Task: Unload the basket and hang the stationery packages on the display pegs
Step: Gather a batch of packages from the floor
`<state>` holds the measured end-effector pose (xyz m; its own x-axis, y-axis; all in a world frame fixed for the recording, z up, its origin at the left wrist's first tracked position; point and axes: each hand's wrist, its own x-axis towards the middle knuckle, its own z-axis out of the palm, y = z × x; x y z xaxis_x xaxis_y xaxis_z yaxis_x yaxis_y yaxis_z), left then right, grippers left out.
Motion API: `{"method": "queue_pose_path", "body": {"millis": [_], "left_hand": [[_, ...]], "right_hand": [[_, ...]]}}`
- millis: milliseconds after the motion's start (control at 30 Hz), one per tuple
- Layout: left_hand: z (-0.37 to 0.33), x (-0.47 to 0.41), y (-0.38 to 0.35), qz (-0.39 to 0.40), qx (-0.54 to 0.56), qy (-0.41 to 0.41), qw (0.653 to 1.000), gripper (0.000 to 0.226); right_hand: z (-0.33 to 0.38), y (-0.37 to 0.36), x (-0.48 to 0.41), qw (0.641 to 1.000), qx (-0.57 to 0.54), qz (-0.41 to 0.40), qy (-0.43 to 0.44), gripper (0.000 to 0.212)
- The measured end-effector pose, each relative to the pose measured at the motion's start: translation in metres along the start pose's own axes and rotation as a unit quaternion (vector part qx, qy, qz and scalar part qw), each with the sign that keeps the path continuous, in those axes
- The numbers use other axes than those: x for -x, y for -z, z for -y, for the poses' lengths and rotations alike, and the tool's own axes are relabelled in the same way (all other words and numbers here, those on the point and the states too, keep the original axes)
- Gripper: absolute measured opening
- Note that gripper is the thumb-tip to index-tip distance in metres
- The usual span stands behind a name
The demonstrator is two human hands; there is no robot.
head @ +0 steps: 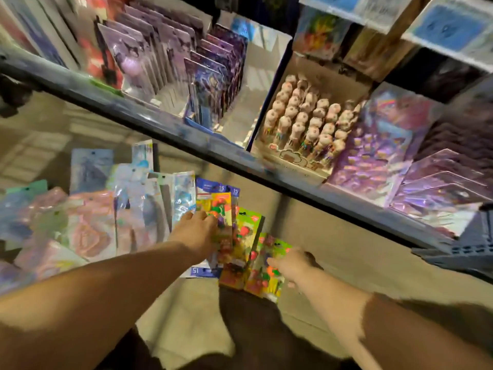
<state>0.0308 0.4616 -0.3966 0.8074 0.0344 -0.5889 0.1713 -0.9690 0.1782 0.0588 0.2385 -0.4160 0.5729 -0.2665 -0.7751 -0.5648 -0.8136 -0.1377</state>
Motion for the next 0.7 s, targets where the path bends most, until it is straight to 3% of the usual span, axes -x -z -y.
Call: {"method": "queue_pose_path", "body": {"millis": [167, 400, 700], "left_hand": [[0.005, -0.004, -0.011, 0.032, 0.009, 0.003, 0.999, 0.066], [0.004, -0.009, -0.011, 0.012, 0.039, 0.013, 0.999, 0.060], [0.007, -0.014, -0.012, -0.003, 0.045, 0.007, 0.999, 0.057]], "right_hand": [[-0.006, -0.028, -0.008, 0.996, -0.076, -0.014, -0.046, 0.087], [-0.014, -0.040, -0.016, 0.988, -0.115, -0.023, -0.096, 0.086], [-0.014, -0.046, -0.013, 0.988, -0.129, -0.026, -0.074, 0.082]]}}
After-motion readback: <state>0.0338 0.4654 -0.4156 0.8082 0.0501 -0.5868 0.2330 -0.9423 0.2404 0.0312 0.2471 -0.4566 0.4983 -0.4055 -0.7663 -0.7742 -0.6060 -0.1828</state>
